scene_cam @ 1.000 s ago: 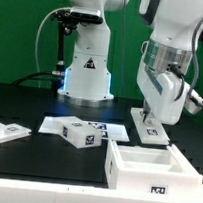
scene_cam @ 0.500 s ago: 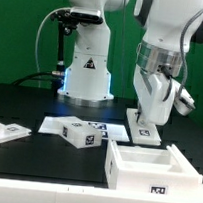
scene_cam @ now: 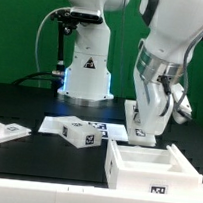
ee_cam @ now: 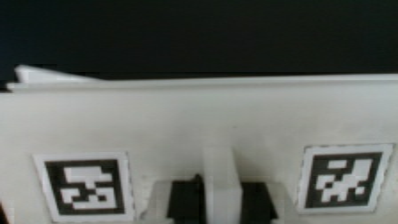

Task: Assemble cabinet

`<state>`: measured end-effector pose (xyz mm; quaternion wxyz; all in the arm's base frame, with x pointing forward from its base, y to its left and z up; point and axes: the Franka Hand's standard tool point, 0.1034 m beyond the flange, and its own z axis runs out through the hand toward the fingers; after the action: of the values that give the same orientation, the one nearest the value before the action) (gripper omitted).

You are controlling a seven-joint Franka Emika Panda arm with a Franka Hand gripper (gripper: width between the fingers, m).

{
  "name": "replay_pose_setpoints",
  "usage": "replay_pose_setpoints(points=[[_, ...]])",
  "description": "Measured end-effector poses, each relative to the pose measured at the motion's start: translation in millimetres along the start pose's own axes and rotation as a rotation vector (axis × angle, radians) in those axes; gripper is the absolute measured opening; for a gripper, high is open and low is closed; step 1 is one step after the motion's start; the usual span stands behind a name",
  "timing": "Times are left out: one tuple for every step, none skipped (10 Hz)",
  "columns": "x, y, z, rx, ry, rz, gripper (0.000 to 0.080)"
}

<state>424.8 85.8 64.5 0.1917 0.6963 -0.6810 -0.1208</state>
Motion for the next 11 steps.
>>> replay_pose_setpoints(points=[[0.9,-5.0,-7.5,0.015,-0.005,0.004,0.0064],[-0.6,-8.4,-6.3,0.049,-0.001,-0.001,0.0064],[-1.7,-8.2,-5.5,0.051,0.002,-0.004,0.0064],[-7.6,-12.6,-9.9,0.088,0.004,-0.016,0.0064],[-16.3,-16.9,-14.2,0.157,0.020,-0.045,0.0064],[-24.6,-17.2,-13.1,0.213,0.034,-0.079,0.0064],[-23.9,-17.7,-10.5,0.262,0.027,-0.088,0.0064],[-23.0,-21.1,-10.9,0.334,0.025,-0.088,0.0064],[-23.7,-22.9,-10.3,0.393,0.024,-0.089,0.0064],[-21.9,-25.5,-10.7,0.463,0.025,-0.095,0.0064],[-14.3,-25.7,-13.8,0.463,0.020,-0.101,0.0064]])
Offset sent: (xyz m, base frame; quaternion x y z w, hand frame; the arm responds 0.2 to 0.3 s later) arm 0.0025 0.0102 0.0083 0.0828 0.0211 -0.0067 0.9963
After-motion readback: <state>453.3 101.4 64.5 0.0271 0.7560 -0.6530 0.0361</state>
